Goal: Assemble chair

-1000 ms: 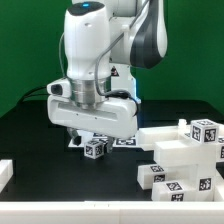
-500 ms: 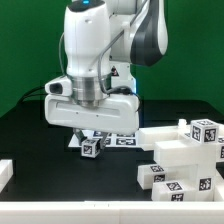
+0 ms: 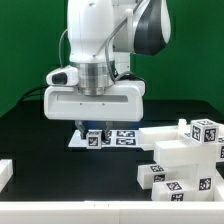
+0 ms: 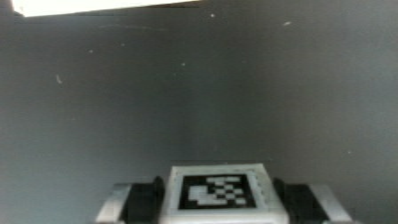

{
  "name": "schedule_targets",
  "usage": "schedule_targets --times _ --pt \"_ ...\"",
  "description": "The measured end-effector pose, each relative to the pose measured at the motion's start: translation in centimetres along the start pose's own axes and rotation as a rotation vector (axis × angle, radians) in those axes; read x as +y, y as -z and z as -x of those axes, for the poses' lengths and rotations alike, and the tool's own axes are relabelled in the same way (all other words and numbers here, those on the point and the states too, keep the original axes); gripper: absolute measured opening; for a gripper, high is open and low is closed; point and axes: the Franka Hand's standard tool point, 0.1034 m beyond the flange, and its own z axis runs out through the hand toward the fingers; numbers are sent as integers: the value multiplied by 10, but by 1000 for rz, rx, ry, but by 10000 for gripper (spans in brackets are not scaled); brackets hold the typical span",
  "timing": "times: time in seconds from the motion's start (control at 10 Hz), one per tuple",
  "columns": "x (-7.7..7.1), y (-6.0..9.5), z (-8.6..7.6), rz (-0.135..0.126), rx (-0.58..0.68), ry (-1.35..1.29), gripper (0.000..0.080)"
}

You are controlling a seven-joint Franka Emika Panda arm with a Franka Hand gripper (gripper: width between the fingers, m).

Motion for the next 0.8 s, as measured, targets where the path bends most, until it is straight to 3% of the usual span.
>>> schedule_targets --times 0.3,0.6,0.8 --pt "0 1 -1 0 2 11 282" --pt "-3 12 -14 3 37 193 282" --pt "2 7 -11 6 26 141 284"
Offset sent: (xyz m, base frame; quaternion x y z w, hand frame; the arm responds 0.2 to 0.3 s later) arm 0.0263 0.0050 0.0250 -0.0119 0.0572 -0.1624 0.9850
